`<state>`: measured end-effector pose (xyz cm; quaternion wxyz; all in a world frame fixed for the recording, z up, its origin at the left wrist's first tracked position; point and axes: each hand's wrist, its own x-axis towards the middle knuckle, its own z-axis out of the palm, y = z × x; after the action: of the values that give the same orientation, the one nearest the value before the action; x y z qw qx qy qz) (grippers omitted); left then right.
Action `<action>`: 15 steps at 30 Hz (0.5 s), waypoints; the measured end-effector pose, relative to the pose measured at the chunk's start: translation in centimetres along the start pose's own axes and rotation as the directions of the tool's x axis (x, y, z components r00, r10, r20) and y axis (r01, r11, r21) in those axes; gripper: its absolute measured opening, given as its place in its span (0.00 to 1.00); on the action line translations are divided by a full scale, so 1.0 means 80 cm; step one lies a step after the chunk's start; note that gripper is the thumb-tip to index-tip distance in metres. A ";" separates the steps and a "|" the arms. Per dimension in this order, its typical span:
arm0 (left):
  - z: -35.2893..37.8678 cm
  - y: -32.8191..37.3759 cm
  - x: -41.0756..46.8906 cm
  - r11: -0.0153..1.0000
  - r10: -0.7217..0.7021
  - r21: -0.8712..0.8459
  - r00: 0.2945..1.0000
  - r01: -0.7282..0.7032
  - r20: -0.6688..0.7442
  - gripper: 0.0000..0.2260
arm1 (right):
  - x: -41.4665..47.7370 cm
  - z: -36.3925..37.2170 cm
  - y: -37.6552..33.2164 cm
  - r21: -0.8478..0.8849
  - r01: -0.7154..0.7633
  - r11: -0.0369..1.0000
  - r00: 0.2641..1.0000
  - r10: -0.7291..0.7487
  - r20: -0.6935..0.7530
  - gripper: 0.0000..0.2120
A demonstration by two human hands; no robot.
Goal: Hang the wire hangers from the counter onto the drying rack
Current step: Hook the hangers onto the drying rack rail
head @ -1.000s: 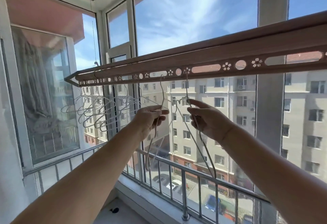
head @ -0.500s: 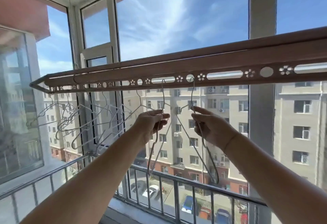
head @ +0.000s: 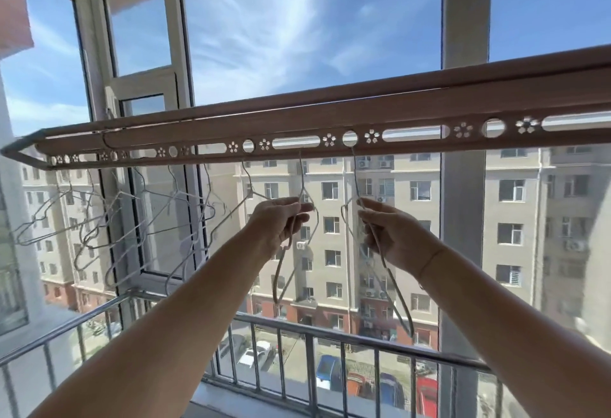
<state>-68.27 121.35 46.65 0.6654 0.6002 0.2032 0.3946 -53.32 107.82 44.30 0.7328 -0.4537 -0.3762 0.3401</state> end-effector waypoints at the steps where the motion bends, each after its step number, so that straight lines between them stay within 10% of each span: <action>1: 0.000 -0.002 0.000 1.000 -0.006 0.006 1.000 0.006 0.004 0.10 | -0.001 0.000 0.001 0.005 0.001 1.000 1.000 -0.001 -0.001 0.12; 15: -0.057 -0.075 -0.047 0.997 0.026 0.076 0.999 -0.023 -0.038 0.11 | -0.036 -0.031 0.045 0.025 -0.055 0.998 0.990 0.058 -0.128 0.11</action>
<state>-72.26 121.54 39.25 0.6332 0.6195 0.2235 0.4065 -53.12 105.69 39.51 0.7505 -0.4773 -0.3113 0.3346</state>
